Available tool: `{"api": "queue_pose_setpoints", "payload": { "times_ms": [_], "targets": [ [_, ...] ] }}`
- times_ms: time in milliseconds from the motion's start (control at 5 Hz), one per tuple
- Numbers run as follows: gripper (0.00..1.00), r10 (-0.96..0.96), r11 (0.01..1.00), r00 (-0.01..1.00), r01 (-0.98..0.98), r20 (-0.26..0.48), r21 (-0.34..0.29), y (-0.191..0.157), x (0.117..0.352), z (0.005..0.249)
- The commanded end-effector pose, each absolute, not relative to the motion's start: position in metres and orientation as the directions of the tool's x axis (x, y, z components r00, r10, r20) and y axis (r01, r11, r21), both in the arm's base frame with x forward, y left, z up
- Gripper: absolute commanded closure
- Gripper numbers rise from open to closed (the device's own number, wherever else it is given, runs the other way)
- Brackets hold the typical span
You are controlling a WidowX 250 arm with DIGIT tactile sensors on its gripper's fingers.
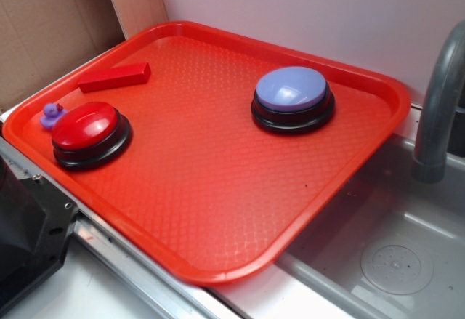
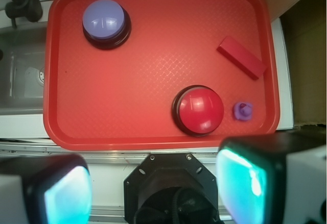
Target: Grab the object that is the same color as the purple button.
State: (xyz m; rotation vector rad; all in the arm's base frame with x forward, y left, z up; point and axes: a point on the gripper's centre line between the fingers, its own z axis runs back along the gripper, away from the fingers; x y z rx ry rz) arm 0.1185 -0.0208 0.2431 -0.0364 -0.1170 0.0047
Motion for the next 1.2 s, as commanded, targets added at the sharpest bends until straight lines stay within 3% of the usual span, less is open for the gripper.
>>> {"api": "queue_pose_setpoints", "payload": {
  "times_ms": [0,200,600,800,1000],
  "targets": [
    [0.0,0.007,0.999,0.993,-0.003,0.117,-0.037,-0.021,0.118,0.243],
    [0.0,0.253,0.967,0.967,-0.253,0.017,-0.029,0.027,0.125,0.219],
    [0.0,0.537,0.841,0.843,-0.536,0.013,0.075,0.093,0.114,0.197],
    [0.0,0.585,0.808,0.81,-0.585,0.02,0.063,0.121,0.098,0.174],
    [0.0,0.516,0.855,0.853,-0.518,0.073,0.011,0.149,0.103,0.142]
  ]
}}
